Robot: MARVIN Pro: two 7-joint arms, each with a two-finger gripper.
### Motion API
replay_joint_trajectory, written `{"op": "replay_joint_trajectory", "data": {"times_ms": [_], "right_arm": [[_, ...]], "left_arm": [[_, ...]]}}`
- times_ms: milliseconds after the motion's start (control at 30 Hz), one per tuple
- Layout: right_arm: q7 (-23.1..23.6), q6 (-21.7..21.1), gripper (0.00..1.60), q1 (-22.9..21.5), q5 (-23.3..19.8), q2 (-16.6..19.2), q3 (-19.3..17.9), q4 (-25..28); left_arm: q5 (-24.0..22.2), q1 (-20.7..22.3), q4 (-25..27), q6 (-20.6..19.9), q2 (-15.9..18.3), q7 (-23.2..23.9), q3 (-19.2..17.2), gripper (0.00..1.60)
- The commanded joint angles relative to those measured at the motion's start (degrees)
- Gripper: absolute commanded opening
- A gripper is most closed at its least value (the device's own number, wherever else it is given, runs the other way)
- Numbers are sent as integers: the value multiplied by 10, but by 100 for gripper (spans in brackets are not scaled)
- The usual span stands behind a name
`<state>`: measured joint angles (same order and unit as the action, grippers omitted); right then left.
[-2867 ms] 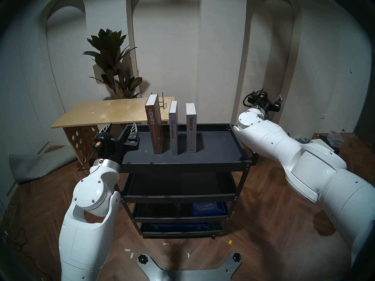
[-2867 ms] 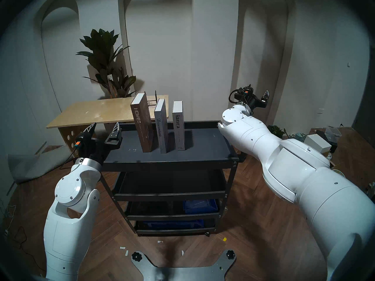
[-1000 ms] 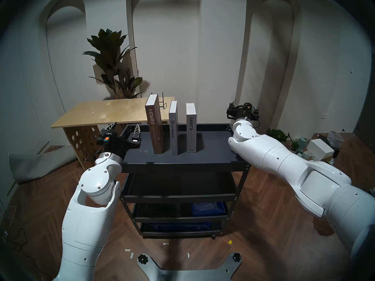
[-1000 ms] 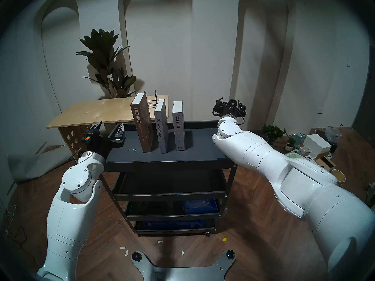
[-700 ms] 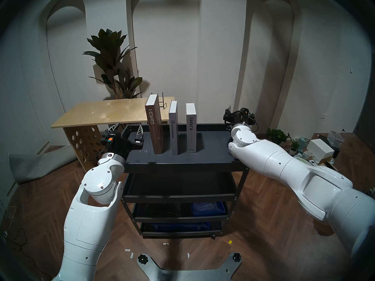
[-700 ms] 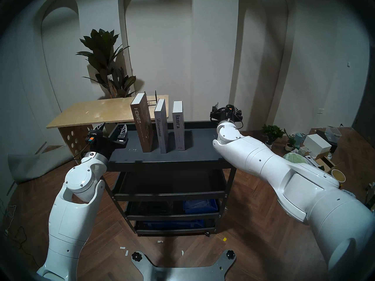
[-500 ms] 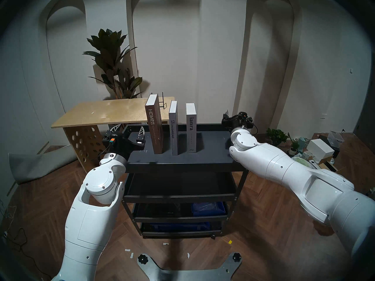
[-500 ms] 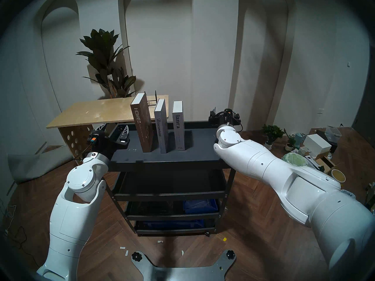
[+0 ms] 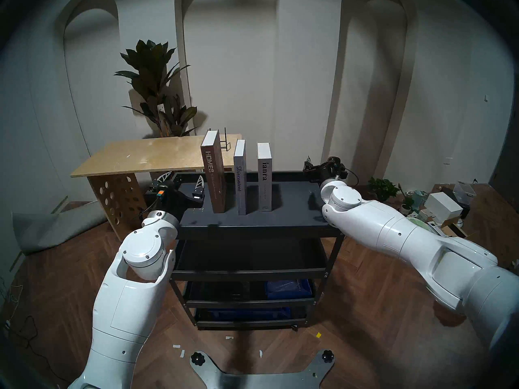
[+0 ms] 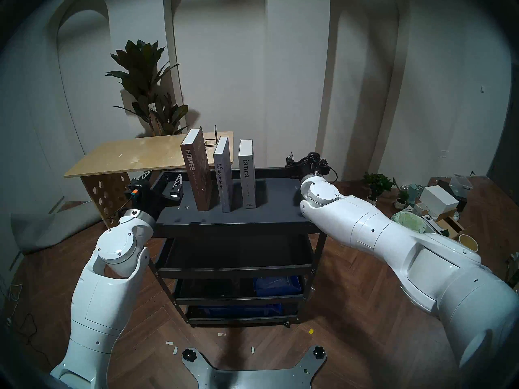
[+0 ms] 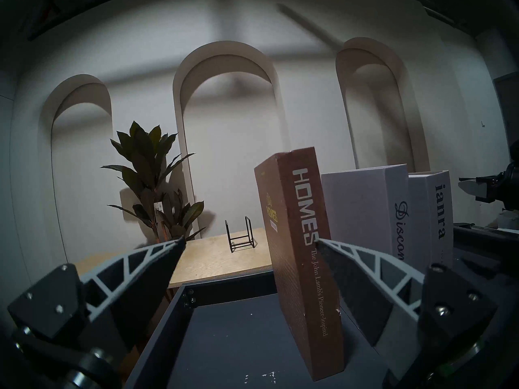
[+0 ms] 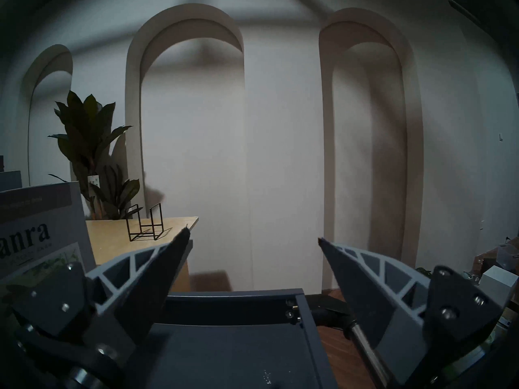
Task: Sort the books onto the shelf by size, largest to the left
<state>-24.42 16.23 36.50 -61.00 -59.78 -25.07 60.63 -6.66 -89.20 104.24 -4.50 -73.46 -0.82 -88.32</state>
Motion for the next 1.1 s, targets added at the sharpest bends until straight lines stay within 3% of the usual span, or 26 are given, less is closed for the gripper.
{"op": "replay_joint_trajectory", "data": {"times_ms": [0,1067], "right_arm": [[34,-8,160,-3,-8,25,-2,39],[203,-82,160,22,-62,118,19,195]], "left_arm": [[2,23,0,1,1,-2,-2,160],[20,51,-45,0,6,-4,-5,160]]}}
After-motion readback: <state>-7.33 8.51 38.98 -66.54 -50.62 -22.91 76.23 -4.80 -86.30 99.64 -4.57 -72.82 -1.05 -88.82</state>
